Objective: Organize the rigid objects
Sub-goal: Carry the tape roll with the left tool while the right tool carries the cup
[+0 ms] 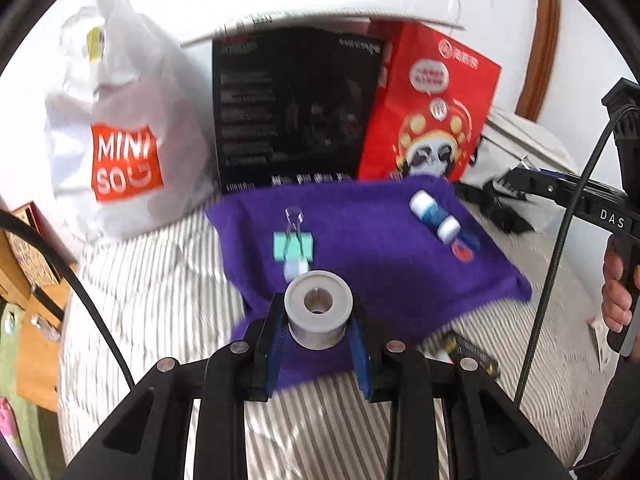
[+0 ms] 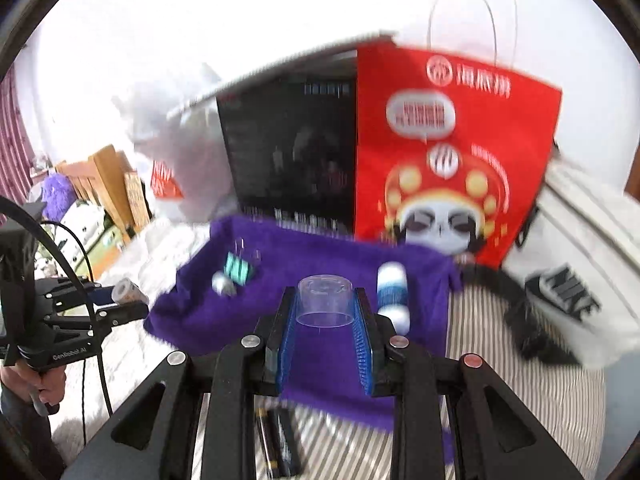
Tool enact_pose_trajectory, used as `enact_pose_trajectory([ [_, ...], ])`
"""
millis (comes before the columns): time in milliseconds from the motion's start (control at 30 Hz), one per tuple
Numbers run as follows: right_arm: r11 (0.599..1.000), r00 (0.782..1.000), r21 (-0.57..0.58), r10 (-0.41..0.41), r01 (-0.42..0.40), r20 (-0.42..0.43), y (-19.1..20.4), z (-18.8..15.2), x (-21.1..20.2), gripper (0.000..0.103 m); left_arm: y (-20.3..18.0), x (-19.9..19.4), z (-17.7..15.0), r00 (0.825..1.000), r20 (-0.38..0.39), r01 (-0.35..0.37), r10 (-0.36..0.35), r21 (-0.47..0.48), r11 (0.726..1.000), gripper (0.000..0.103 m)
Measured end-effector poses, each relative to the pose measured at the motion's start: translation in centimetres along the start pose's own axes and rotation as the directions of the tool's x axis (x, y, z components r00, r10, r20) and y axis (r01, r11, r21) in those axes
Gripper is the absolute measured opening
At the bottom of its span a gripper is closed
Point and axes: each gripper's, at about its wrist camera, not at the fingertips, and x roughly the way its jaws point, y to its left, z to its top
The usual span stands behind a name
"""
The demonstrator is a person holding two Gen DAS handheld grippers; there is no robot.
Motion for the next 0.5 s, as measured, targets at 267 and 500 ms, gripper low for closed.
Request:
enact_pose_trajectory([
  [267, 1.000, 1.000, 0.016, 0.012, -0.012, 0.008, -1.4, 1.3, 3.0, 0.027, 0.8, 3.1, 3.7, 1.000, -0.013, 0.006, -0.005, 0.015, 1.000, 0.028],
  [500, 1.000, 0.996, -0.005, 0.018, -0.019, -0.090, -2.3, -0.1, 6.5, 0.027, 0.9, 6.7, 3.4, 0.997, -0.072, 0.017, -0.016, 0.023, 1.000, 0.028],
])
